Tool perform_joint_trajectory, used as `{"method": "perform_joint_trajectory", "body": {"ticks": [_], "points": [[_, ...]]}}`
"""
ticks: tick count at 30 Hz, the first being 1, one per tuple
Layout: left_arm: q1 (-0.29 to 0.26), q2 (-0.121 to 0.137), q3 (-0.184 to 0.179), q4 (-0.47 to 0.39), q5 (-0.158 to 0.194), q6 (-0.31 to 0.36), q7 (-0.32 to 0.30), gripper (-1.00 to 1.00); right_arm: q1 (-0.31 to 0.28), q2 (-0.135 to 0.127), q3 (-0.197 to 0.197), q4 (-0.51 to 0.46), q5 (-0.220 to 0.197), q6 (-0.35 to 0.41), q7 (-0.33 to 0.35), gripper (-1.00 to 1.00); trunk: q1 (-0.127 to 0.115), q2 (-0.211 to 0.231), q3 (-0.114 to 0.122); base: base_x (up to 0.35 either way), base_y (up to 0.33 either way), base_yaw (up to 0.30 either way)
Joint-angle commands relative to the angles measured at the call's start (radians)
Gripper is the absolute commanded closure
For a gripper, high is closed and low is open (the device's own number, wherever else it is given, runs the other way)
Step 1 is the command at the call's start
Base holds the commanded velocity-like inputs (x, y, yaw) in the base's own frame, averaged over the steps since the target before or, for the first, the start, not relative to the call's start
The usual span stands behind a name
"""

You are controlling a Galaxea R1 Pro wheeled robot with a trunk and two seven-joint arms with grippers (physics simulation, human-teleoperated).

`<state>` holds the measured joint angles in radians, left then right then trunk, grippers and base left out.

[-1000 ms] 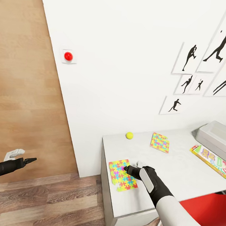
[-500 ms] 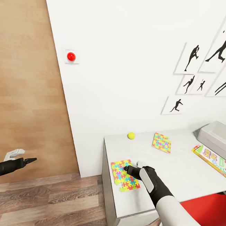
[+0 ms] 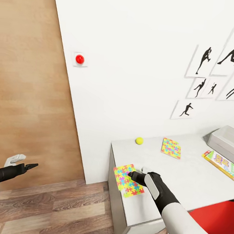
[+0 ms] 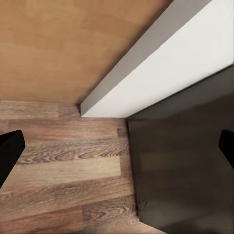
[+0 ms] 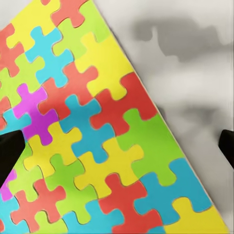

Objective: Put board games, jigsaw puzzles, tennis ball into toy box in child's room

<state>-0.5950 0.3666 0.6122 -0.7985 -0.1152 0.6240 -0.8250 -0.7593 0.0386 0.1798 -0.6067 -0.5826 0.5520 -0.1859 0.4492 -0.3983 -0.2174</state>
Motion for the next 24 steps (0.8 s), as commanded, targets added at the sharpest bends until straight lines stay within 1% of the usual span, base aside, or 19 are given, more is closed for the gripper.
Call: {"method": "perform_joint_trajectory", "body": {"ticks": [1, 13, 19, 24], "points": [[-0.002, -0.001, 0.004, -0.001, -0.011, 0.005, -0.010, -1.00, 0.000, 0.000, 0.004, 0.044, -0.030, 0.000, -0.008, -1.00, 0.001, -0.002, -0.002, 0.000, 0.039, 0.000], [-0.002, -0.001, 0.004, -0.001, -0.011, 0.005, -0.009, -1.00, 0.000, 0.000, 0.004, 0.044, -0.030, 0.000, -0.009, -1.00, 0.001, -0.002, -0.002, 0.000, 0.008, 0.000], [-0.002, -0.001, 0.004, -0.001, -0.011, 0.005, -0.004, -1.00, 0.000, 0.000, 0.004, 0.044, -0.030, 0.000, -0.008, -1.00, 0.001, -0.002, -0.002, 0.000, 0.143, 0.000], [-0.002, -0.001, 0.004, -0.001, -0.011, 0.005, -0.003, -1.00, 0.000, 0.000, 0.004, 0.044, -0.030, 0.000, -0.008, -1.00, 0.001, -0.002, -0.002, 0.000, 0.030, 0.000]]}}
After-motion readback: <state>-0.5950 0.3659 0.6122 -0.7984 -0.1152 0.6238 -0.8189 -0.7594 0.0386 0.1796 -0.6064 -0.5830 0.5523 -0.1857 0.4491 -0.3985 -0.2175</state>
